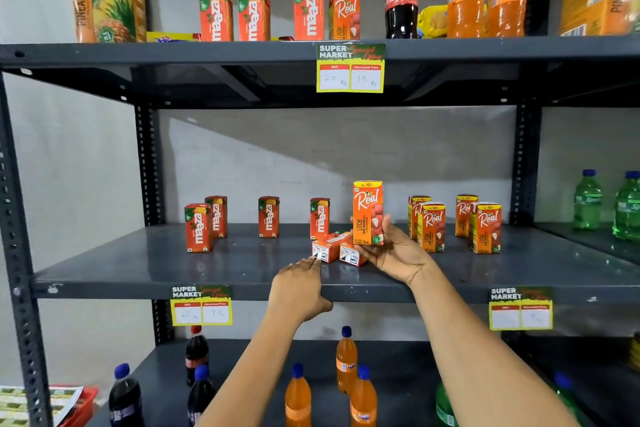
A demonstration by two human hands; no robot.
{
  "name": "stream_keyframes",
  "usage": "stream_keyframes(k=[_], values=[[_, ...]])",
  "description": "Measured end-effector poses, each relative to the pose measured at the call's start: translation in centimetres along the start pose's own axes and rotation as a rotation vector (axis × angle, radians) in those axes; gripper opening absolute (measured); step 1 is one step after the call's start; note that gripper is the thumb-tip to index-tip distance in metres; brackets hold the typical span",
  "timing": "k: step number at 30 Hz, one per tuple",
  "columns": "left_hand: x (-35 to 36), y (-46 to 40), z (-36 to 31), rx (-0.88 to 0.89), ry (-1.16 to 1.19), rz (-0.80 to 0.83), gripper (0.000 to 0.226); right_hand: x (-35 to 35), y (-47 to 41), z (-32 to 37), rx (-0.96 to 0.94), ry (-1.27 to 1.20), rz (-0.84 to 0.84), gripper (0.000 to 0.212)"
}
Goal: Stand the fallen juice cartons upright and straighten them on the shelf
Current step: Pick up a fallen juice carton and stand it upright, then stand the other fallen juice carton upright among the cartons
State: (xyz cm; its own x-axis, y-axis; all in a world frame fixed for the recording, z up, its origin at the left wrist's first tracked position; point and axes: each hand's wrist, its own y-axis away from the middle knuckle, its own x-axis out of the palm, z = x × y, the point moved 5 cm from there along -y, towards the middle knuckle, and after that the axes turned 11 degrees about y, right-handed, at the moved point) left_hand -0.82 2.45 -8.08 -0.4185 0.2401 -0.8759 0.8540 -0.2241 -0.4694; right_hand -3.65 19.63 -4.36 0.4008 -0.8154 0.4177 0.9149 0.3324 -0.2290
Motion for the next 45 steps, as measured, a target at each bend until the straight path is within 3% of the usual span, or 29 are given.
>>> stream_keyframes(k=[5, 11, 14, 17, 21, 25, 31, 33, 35, 37, 40, 45], values=[[-0.1, 0.1, -0.1, -0.008, 0.001, 0.006, 0.08, 0.6, 0.3, 0.2, -0.016, -0.019, 0.049, 0.104], [-0.4, 0.2, -0.1, -0.002, 0.01, -0.008, 0.077, -0.9, 0.2, 1.5, -0.097, -0.049, -0.097, 0.033], [-0.3, 0.2, -0.1, -0.003, 0.015, -0.017, 0.075, -3.0, 0.9, 3.2, -0.126, 0.204, -0.271, 0.017], [-0.1, 0.2, 0.0, 0.007, 0.01, -0.019, 0.075, -5.6, 1.5, 4.6, -0.13, 0.554, -0.503, 0.029], [-0.6, 0.0, 0.8, 0.053, -0.021, 0.042, 0.081, -7.8, 1.1, 3.8, -0.056, 0.799, -0.63, 0.042], [-0.7, 0.2, 1.4, 0.013, -0.045, 0.08, 0.084, -7.4, -0.4, 3.2, 0.039, 0.815, -0.62, 0.046], [-0.8, 0.5, 1.3, 0.016, -0.017, 0.043, 0.084, -6.3, -2.0, 3.2, 0.129, 0.969, -0.593, 0.032], [-0.6, 0.4, 1.3, 0.013, -0.011, 0.05, 0.084, -6.2, -2.1, 3.4, 0.187, 1.214, -0.639, 0.031], [-0.5, 0.4, 1.3, 0.008, -0.009, 0.048, 0.084, -5.1, -1.3, 3.6, 0.222, 1.552, -0.798, 0.034], [-0.5, 0.4, 1.4, 0.01, -0.006, 0.049, 0.084, -3.3, -0.6, 2.9, 0.216, 1.706, -0.907, 0.041], [-0.7, 0.6, 1.4, 0.018, -0.007, 0.043, 0.083, -0.3, -1.5, 0.4, 0.313, 1.761, -0.824, 0.072], [-0.7, 0.6, 1.4, 0.023, 0.007, 0.029, 0.082, 2.0, -3.1, 0.0, 0.447, 1.632, -0.664, 0.074]])
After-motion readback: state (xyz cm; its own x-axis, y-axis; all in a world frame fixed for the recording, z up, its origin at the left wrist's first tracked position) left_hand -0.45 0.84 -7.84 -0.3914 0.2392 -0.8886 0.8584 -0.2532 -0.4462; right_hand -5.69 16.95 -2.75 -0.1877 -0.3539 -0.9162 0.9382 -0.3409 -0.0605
